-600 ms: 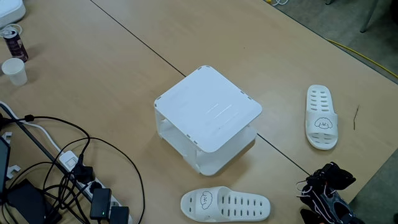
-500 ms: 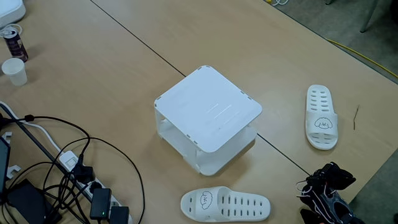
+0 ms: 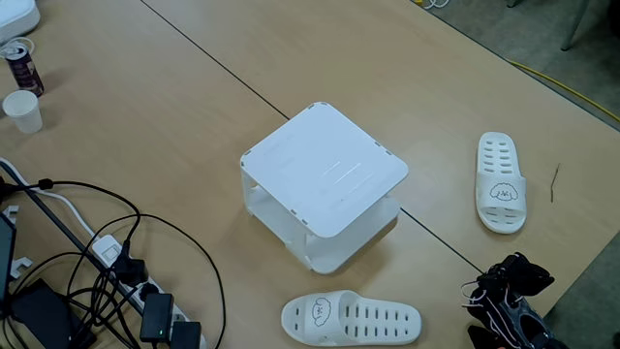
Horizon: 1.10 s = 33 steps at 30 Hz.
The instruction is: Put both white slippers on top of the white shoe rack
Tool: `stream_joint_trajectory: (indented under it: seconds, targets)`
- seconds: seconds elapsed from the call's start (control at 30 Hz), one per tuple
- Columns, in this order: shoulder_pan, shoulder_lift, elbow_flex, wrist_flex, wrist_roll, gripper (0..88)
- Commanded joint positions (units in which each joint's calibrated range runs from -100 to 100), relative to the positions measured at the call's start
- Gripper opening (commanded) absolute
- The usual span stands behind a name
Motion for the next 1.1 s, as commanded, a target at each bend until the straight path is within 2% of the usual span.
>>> stream_joint_trajectory:
  seconds: [0.0,1.07]
  targets:
    - [-0.15,0.02,0.54,-0.17,0.42,0.8]
    - [-0.07,0.27,0.54,0.18,0.42,0.8]
